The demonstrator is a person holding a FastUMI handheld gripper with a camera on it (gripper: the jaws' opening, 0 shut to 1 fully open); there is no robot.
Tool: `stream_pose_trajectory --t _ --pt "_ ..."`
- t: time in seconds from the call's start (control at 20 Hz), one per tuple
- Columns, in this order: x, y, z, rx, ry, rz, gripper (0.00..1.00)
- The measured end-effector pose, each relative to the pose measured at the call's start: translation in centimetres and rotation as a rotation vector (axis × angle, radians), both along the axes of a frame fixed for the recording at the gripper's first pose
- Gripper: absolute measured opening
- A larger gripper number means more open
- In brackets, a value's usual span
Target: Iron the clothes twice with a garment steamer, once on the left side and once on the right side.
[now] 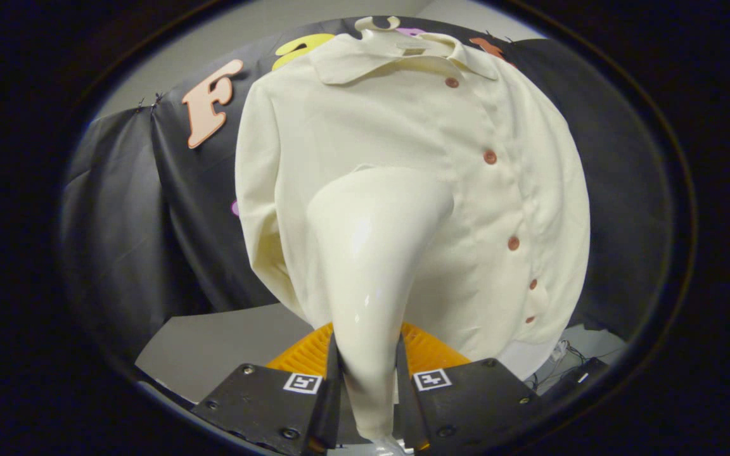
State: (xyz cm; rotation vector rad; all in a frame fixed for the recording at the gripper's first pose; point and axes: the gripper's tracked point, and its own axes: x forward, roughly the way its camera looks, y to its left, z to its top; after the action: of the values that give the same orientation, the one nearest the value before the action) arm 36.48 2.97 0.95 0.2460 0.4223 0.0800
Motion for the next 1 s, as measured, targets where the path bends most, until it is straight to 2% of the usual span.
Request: stream_pose_trajectory --t 1.0 --pt "-5.6 0.7 -16.3 0.014 0.279 0.063 0.39"
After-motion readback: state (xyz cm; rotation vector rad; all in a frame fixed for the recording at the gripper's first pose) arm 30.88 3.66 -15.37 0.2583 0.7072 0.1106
